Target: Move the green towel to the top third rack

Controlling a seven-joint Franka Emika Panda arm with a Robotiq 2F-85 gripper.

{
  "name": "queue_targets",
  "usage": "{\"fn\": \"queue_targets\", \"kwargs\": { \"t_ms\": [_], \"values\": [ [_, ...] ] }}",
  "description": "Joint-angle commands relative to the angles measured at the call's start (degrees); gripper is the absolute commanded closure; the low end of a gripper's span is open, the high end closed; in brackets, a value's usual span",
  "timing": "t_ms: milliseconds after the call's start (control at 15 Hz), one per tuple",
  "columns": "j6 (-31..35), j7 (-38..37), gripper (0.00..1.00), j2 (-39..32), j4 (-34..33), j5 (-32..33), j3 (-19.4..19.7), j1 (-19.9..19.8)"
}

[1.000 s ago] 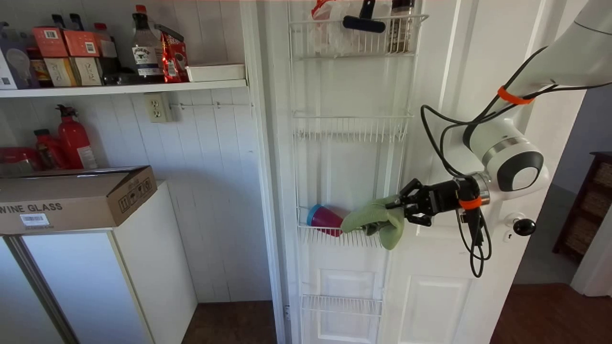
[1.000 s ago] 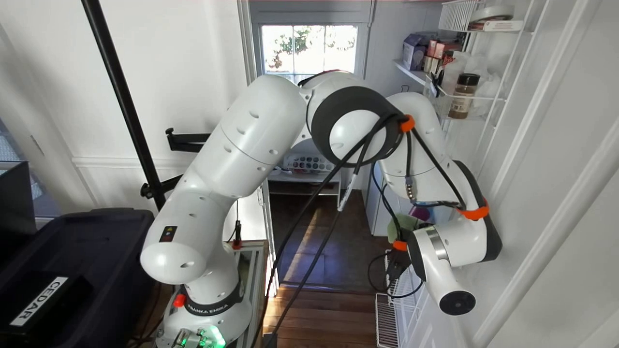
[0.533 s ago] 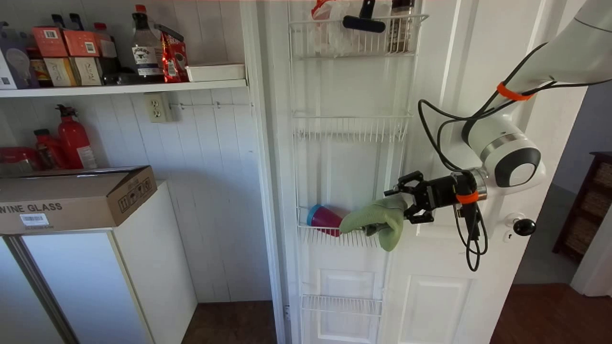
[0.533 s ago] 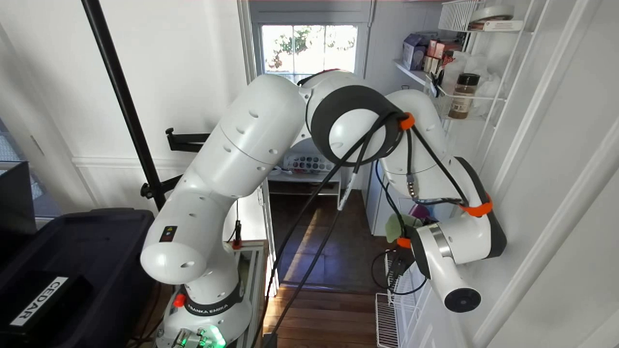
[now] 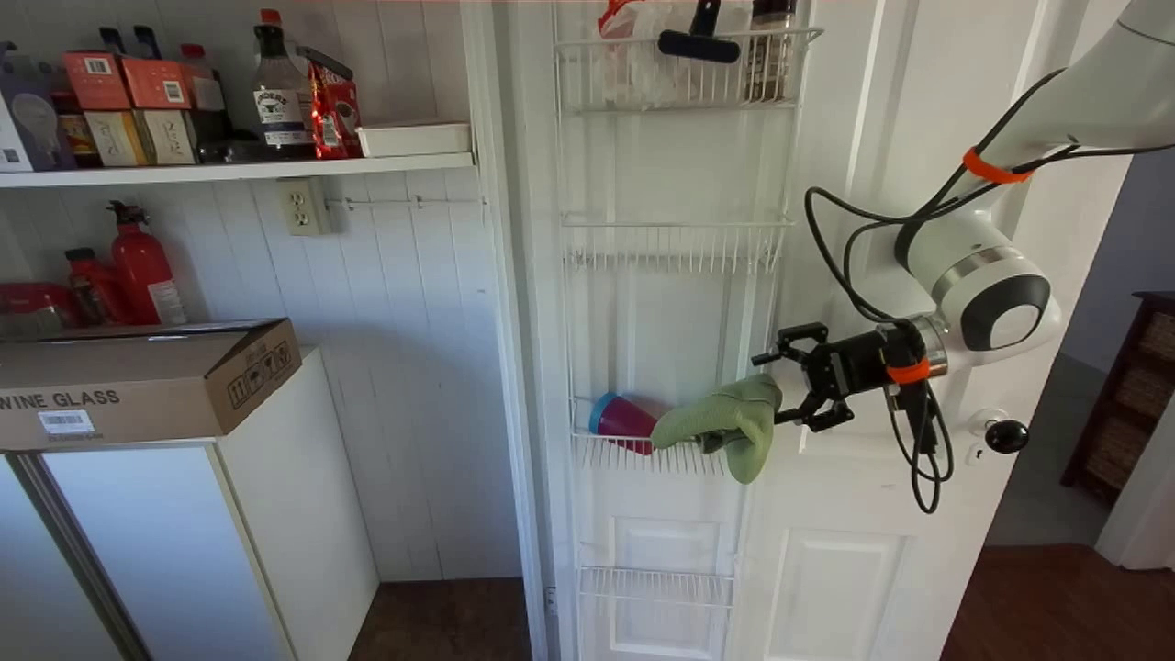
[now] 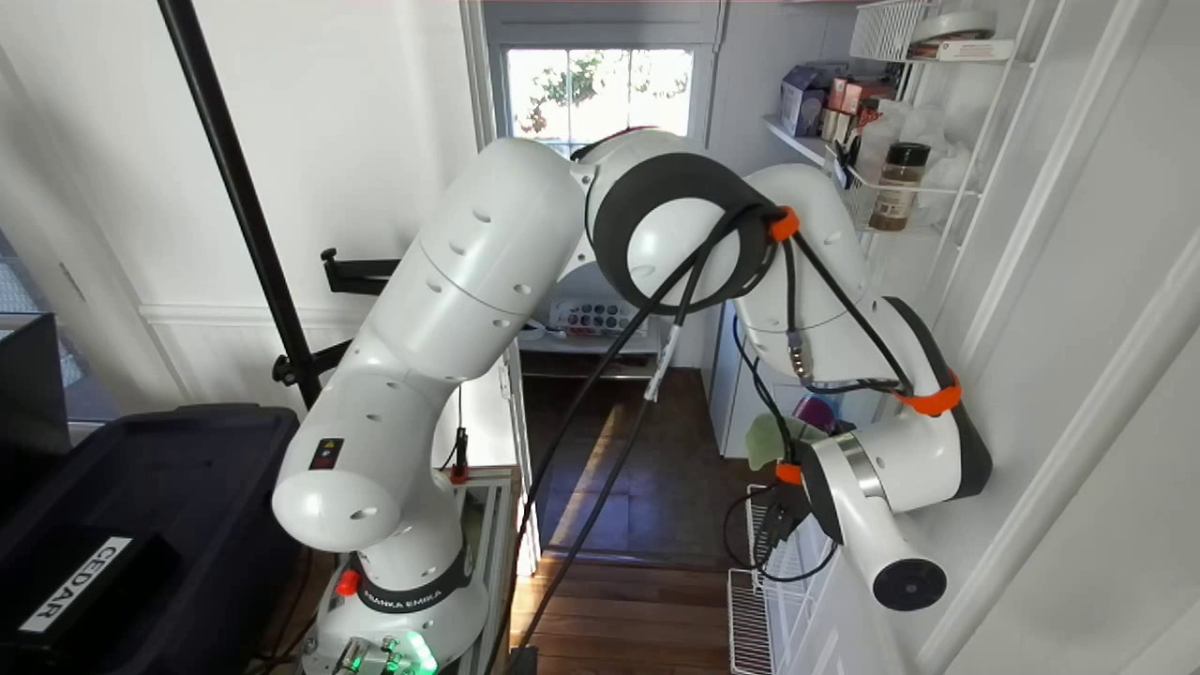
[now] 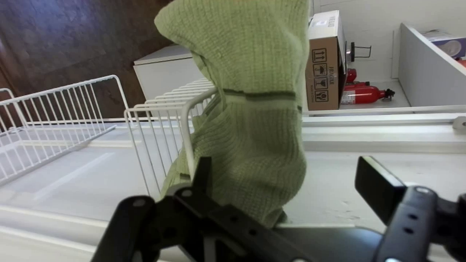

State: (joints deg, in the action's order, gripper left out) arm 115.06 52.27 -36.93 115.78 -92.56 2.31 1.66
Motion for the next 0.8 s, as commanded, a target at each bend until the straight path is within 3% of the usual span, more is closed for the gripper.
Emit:
{"fn": "queue_targets", "kwargs": {
  "t_ms": [0, 467, 733],
  "values": [
    [2.67, -3.86, 0.0, 5.72, 4.33, 4.78, 1.39, 0.96],
    [11.77, -8.78, 0.0, 19.72, 13.82, 19.47, 2.28, 1.2],
    [19.27, -16.2, 0.0, 29.14, 19.92, 31.7, 1.48, 1.01]
  ]
}}
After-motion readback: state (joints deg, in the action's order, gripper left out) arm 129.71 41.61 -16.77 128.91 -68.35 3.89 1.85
